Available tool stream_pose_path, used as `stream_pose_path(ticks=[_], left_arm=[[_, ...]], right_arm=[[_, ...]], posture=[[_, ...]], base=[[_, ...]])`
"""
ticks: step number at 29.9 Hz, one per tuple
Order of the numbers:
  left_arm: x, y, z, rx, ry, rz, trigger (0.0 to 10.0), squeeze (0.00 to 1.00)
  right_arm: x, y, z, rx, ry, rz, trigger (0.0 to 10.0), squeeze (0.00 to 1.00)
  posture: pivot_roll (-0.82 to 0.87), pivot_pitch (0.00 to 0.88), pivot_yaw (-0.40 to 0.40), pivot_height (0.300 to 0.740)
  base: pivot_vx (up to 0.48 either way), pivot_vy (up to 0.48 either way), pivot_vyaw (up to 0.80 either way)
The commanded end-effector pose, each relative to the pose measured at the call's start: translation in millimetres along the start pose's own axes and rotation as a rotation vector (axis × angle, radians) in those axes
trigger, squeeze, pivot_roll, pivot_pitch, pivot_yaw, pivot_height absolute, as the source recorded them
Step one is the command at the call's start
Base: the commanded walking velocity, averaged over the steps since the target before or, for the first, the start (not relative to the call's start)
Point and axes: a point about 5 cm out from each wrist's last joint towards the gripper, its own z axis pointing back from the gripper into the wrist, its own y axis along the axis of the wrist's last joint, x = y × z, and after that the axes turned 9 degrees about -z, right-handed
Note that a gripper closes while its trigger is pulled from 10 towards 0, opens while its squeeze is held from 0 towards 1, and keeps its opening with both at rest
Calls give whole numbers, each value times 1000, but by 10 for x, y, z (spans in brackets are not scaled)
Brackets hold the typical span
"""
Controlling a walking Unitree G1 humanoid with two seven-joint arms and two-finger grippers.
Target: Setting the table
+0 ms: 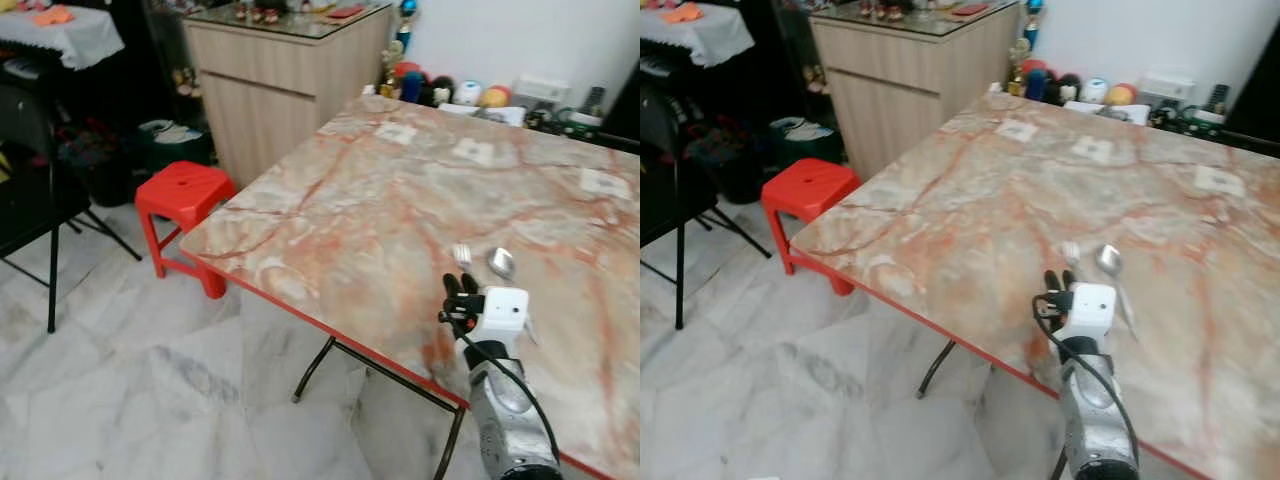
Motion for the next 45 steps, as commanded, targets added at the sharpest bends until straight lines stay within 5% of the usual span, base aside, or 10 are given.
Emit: stream_pose_path(ticks=[1, 13, 23, 24, 30, 31, 32, 45], left_arm=[[15, -2, -2, -6, -1, 14, 10000, 0], [41, 13, -6, 1, -8, 12, 10000, 0], [62, -8, -1, -5, -14, 9, 10000, 0], [64, -10, 0, -5, -14, 9, 10000, 0], [64, -7, -1, -5, -16, 7, 10000, 0], [61, -5, -1, -5, -15, 6, 10000, 0], [57, -3, -2, -4, -14, 6, 10000, 0], [37, 14, -6, -2, -16, -10, 10000, 0]], right_arm=[[16, -10, 13, -2, -9, -3, 10000, 0], [136, 22, -22, 0, -130, 8, 10000, 0], [223, -15, -167, -134, -236, -31, 10000, 0], [194, -33, -210, -177, -218, -34, 10000, 1000], [110, -28, -305, -235, -158, -13, 10000, 1000], [110, -1, -332, -231, -168, -10, 10000, 612], [119, 23, -354, -229, -183, -5, 10000, 0], [162, 38, -364, -295, -193, -10, 10000, 0]], posture=[[11, 92, -29, 740], [11, 85, -32, 740], [13, 78, -33, 740], [13, 78, -33, 740], [19, 84, -30, 740], [20, 87, -28, 740], [20, 87, -28, 740], [16, 99, -19, 740]], base=[[0, 0, 0], [0, 0, 0], [0, 0, 0], [0, 0, 0], [0, 0, 0], [0, 0, 0], [0, 0, 0], [0, 0, 0]])
